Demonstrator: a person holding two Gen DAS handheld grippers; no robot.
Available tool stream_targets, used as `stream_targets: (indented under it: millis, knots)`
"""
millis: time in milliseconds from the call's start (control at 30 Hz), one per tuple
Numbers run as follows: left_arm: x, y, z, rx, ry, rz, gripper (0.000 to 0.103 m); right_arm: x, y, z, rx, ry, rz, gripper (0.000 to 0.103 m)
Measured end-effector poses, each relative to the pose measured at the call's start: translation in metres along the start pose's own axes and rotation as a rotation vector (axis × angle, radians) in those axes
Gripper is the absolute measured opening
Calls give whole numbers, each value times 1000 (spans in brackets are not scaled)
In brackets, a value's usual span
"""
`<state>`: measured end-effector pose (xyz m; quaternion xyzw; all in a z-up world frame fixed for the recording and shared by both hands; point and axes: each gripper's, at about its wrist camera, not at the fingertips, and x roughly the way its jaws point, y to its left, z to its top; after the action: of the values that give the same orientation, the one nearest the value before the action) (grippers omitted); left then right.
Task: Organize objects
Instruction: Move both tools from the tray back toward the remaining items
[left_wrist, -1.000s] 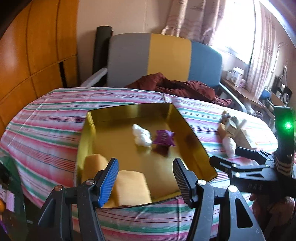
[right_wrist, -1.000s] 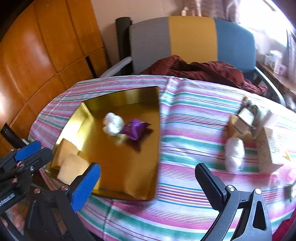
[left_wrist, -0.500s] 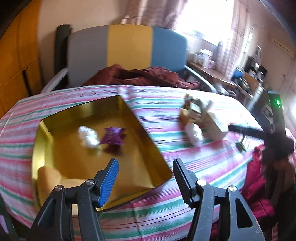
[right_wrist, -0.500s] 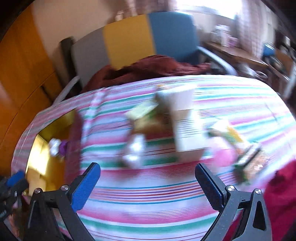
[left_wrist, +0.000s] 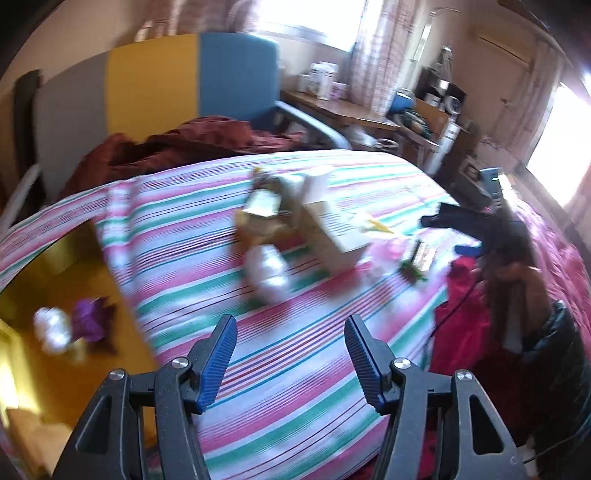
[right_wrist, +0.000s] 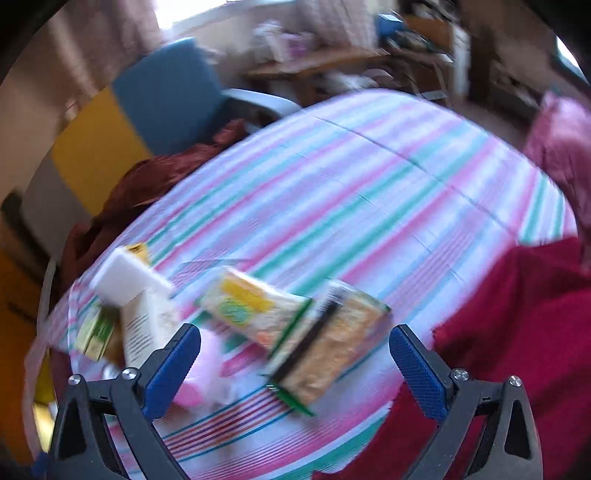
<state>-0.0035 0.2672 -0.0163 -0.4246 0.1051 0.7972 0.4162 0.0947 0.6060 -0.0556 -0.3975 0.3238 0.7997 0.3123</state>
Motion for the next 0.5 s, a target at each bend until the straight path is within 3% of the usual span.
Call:
stream_targets:
  millis: [100, 300, 500]
  knots:
    - [14, -26, 20, 51, -17, -57, 61, 7, -15, 3, 65, 46, 5, 103]
    - [49, -81, 58, 177, -50, -134, 61, 0, -21, 5, 103, 41, 51, 103]
    - [100, -119, 78, 295, -14, -119, 61, -5, -26, 6, 123, 35, 85, 103]
